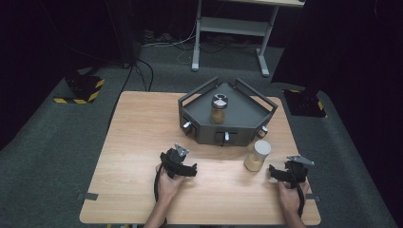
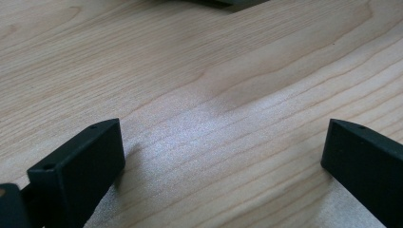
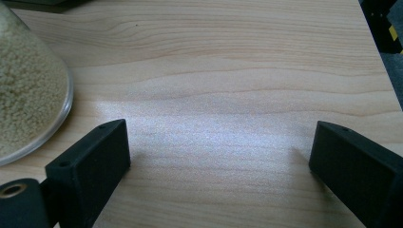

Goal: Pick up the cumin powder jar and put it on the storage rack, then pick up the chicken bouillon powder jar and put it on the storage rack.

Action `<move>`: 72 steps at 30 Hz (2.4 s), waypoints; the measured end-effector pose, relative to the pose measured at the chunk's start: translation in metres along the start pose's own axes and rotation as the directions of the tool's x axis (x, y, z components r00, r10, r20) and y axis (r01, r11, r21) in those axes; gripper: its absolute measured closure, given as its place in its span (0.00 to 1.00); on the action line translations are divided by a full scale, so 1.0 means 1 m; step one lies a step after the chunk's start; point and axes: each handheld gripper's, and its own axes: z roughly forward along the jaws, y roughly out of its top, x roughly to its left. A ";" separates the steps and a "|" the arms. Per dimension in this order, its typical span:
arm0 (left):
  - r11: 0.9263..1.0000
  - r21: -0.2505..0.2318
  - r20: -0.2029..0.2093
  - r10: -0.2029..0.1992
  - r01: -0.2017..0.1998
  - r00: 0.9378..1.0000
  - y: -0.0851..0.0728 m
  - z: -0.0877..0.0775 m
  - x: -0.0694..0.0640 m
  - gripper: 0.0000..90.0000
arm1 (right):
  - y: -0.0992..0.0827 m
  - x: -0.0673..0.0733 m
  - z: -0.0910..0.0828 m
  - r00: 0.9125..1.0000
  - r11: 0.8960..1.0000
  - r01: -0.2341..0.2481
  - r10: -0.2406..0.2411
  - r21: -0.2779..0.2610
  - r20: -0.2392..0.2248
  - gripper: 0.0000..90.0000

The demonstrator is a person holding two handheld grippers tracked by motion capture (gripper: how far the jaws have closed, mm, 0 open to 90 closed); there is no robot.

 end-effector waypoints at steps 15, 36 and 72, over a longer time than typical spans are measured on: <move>1.000 -0.001 -0.006 -0.004 0.004 1.000 0.000 0.000 -0.001 0.00 | 0.000 0.000 0.000 1.000 1.000 0.001 -0.001 0.000 -0.002 0.06; 1.000 -0.003 -0.008 -0.007 0.007 1.000 -0.001 0.000 -0.002 0.01 | 0.000 -0.001 0.000 1.000 1.000 0.001 -0.001 0.001 -0.005 0.06; 1.000 -0.003 -0.011 -0.009 0.009 1.000 0.000 0.000 -0.002 0.02 | 0.014 -0.005 0.002 0.999 0.998 0.037 -0.035 0.056 -0.034 0.00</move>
